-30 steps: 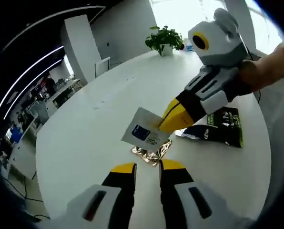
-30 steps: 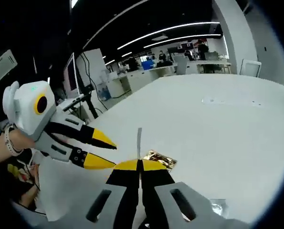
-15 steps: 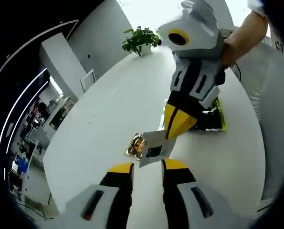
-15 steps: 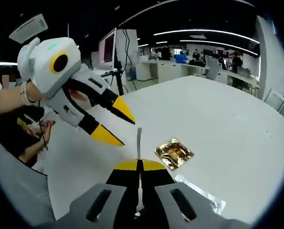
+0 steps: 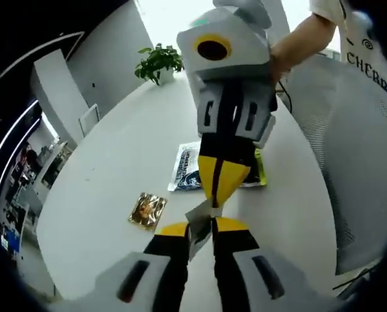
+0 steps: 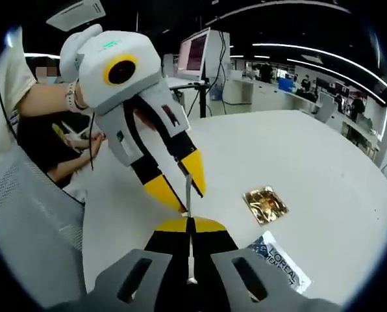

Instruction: Arrange the skincare products in the storage area until every visible bottle or jar stands upright without overlapping.

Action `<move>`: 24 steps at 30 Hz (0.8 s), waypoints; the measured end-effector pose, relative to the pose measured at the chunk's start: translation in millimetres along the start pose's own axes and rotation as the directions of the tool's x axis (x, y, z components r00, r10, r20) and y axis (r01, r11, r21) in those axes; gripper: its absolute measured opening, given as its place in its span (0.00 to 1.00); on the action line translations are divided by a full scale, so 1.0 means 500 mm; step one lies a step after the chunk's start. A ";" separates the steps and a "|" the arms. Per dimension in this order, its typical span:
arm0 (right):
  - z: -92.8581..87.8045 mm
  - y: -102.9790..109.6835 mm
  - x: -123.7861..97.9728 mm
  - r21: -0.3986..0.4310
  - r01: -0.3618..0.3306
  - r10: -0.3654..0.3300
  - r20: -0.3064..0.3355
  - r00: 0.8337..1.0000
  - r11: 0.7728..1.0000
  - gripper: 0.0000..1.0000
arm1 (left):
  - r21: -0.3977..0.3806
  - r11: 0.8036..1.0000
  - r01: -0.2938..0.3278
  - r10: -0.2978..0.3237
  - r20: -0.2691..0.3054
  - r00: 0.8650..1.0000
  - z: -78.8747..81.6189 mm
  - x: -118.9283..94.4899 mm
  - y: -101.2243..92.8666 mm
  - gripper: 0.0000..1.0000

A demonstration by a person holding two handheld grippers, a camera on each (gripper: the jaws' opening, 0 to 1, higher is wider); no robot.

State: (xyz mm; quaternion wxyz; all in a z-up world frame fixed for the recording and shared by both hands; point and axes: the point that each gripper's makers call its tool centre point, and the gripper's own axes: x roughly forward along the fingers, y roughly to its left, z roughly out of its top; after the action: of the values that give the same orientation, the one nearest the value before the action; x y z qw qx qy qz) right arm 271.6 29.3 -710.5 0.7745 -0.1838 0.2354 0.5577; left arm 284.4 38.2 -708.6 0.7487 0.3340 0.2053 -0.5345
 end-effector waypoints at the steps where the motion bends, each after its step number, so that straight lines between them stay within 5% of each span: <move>1: -0.002 0.007 -0.001 -0.010 -0.012 0.012 -0.005 1.000 1.000 0.01 | -0.002 1.000 0.008 -0.008 0.001 1.000 0.002 0.000 -0.005 0.11; 15: -0.025 0.032 -0.010 0.012 -0.061 0.061 -0.022 0.998 0.998 0.01 | -0.051 0.996 0.072 -0.070 0.033 0.997 0.004 0.001 -0.062 0.02; 24: -0.028 0.053 -0.021 0.010 -0.103 0.103 -0.026 0.994 0.995 0.01 | -0.214 0.970 0.111 -0.092 0.096 0.991 0.010 -0.007 -0.086 0.01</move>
State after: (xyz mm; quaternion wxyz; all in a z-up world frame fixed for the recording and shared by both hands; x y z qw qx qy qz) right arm 241.3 21.7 -716.3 0.7422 -0.1756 0.2573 0.5934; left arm 242.7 28.3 -714.9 0.7608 0.2154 0.2476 -0.5599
